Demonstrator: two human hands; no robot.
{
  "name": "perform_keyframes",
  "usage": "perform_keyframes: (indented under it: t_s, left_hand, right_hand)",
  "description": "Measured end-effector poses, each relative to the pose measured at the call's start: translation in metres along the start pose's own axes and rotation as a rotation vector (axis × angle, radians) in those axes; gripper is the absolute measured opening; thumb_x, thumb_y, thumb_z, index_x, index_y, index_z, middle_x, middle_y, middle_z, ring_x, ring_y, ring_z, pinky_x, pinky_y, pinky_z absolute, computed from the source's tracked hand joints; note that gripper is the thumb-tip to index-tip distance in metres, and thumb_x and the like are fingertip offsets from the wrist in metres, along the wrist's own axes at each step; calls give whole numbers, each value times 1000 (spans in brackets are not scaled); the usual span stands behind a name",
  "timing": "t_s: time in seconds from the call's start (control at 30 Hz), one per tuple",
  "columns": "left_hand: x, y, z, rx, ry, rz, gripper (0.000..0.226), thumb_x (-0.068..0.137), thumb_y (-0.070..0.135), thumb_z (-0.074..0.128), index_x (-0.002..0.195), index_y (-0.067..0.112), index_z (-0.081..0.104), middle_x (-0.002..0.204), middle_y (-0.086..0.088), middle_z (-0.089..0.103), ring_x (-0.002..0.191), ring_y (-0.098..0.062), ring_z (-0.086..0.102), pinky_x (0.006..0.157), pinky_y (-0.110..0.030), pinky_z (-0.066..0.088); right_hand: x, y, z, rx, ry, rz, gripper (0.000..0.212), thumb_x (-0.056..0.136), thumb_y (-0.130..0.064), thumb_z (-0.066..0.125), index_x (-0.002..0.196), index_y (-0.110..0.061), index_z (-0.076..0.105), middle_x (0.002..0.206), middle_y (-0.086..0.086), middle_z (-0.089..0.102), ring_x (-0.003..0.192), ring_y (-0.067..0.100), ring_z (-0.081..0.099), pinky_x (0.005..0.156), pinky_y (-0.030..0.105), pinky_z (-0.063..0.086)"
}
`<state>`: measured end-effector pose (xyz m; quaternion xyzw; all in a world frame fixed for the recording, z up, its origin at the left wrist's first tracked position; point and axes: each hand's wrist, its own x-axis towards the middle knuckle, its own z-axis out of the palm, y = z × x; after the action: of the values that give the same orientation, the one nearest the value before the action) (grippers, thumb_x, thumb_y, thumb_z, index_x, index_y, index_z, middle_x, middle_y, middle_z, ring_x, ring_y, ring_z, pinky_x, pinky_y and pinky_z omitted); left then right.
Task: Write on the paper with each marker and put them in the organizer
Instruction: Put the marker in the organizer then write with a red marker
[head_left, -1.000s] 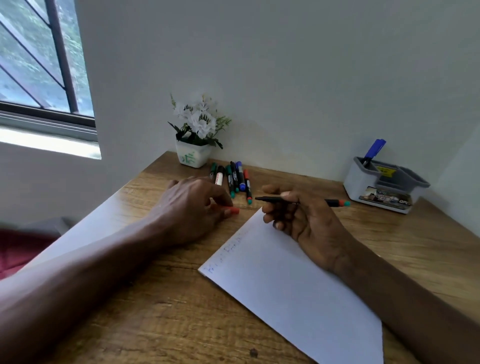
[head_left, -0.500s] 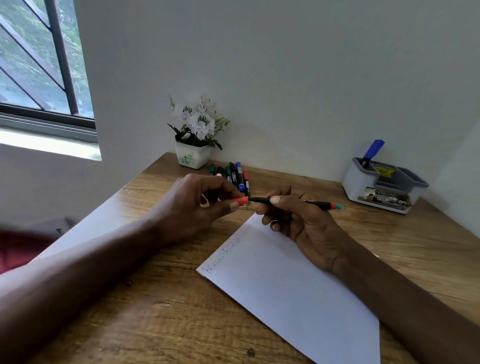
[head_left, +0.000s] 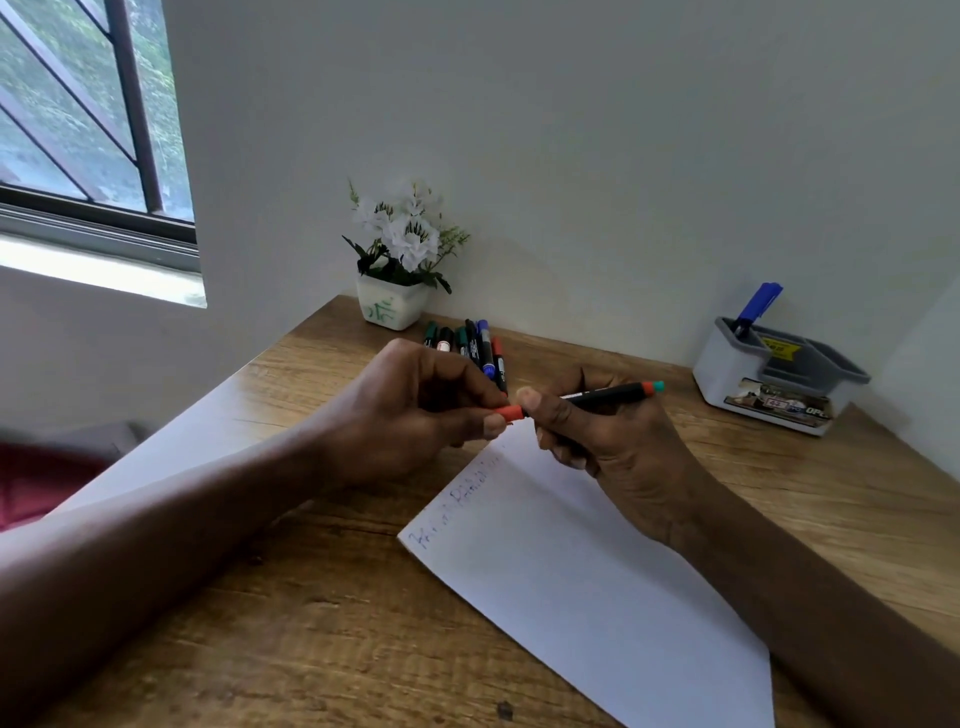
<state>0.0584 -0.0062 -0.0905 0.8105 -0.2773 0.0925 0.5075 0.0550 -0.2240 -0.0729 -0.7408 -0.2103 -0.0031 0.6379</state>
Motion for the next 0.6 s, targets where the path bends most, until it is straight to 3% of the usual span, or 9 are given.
perform_keyframes:
  t_s: [0.13,0.27,0.33,0.37,0.43,0.47,0.53,0.6]
  left_hand:
    - [-1,6,2,-34,-17,-2,9,87,18,77,95,14,78,86,2,78,78,-9,73,65,-22,57]
    - [-1,9,-3,-35,-11,9,25,87,38,76,97,16,77,87,2,77,77,-9,71,65,-23,55]
    - [1,6,-8,207,39,8,46,88,67,66,109,28,75,99,9,76,89,-6,70,74,-32,57]
    - [1,3,-12,414,46,-41,66,83,83,52,123,35,69,118,12,73,106,-7,67,89,-39,56]
    - [-1,-1,-18,762,4,-226,109,67,102,25,154,38,42,159,7,45,143,-17,44,118,-48,35]
    - [-1,-2,-20,841,-27,-317,123,61,105,16,162,35,26,169,4,27,153,-20,30,125,-49,22]
    - [0,-5,-22,878,-105,-465,139,53,109,6,166,29,8,175,1,5,160,-20,10,129,-52,4]
    - [0,-9,-24,873,-218,-591,150,45,111,3,166,23,1,175,-3,-4,161,-19,-1,129,-55,-2]
  right_hand:
    - [0,3,3,2,-8,10,21,76,-32,75,78,-11,71,61,5,67,49,10,56,45,18,45]
    - [1,0,7,13,-2,-35,23,76,-29,74,84,-8,73,62,2,68,54,9,59,48,19,47]
    - [2,-1,3,51,19,-91,22,76,-25,75,92,-10,76,70,3,70,62,13,60,55,22,49]
    - [2,-1,0,95,45,-101,23,76,-24,75,95,-11,76,73,3,69,66,13,58,59,24,50]
    - [4,1,-7,171,139,-77,21,79,-23,74,97,-12,78,74,-1,67,69,13,54,65,26,49]
    - [6,3,-11,177,195,-53,18,82,-23,73,96,-13,78,75,-2,67,71,14,54,68,27,50]
    - [11,9,-18,113,280,-3,11,91,-22,68,96,-16,77,84,0,72,80,17,63,72,29,54]
    - [13,12,-21,35,310,30,17,100,-22,57,96,-15,72,93,5,75,90,20,72,76,29,59]
